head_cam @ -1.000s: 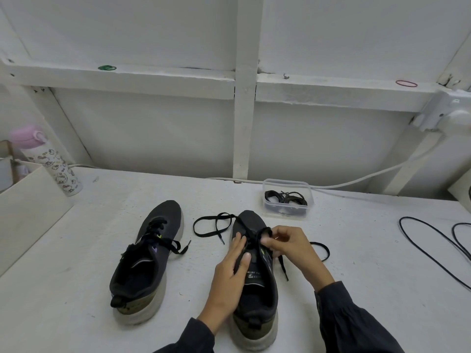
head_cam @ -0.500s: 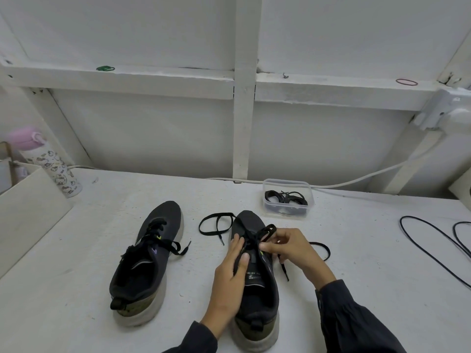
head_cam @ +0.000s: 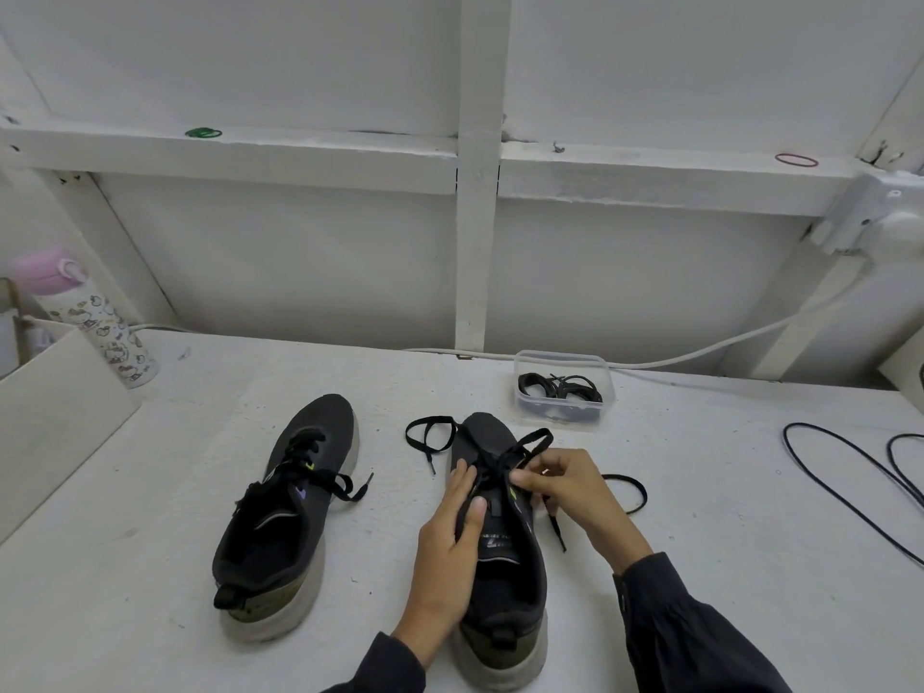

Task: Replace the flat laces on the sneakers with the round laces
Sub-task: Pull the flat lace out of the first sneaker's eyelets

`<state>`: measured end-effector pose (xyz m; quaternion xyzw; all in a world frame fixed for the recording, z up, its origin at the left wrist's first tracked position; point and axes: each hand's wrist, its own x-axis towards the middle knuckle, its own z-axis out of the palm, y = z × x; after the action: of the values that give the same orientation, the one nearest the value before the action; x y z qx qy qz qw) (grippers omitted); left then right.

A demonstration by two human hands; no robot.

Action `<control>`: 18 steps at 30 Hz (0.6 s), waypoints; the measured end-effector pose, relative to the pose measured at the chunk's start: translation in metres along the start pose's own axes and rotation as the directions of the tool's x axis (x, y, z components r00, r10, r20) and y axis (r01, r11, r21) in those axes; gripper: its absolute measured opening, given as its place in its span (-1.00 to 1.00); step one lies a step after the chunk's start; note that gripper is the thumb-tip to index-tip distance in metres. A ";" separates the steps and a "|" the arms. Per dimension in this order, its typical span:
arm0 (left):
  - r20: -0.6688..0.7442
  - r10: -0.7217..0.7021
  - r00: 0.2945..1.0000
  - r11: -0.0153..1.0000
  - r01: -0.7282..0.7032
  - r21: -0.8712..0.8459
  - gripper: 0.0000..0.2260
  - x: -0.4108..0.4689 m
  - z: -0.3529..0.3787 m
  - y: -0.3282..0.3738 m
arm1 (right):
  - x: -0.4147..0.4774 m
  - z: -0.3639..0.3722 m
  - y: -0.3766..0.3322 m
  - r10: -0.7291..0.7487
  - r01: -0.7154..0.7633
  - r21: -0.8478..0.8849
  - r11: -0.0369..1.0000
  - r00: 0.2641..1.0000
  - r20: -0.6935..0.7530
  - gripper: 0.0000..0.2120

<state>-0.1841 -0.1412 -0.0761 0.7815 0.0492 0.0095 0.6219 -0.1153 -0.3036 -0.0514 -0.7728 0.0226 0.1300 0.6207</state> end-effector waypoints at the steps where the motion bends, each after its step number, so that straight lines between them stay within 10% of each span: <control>1: 0.002 -0.003 1.000 1.000 0.003 -0.005 -0.61 0.000 0.000 0.000 | 0.001 -0.001 -0.001 -0.021 0.021 0.003 1.000 0.999 -0.039 -0.84; 6: 0.004 -0.009 1.000 1.000 0.009 -0.023 -0.60 0.000 0.000 -0.001 | 0.006 -0.011 -0.007 0.005 0.066 0.210 0.975 0.948 -0.318 -0.86; 13: -0.013 0.001 1.000 1.000 -0.002 -0.013 -0.61 0.000 0.000 0.000 | -0.007 0.003 -0.010 0.028 -0.028 0.006 1.000 0.999 0.024 -0.82; 18: 0.002 -0.002 1.000 1.000 0.002 -0.022 -0.60 -0.001 0.000 -0.002 | 0.004 -0.007 -0.014 0.018 0.049 0.187 0.981 0.940 -0.341 -0.85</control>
<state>-0.1857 -0.1405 -0.0777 0.7746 0.0490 0.0085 0.6305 -0.1077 -0.3064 -0.0375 -0.7199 0.1360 -0.0135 0.6805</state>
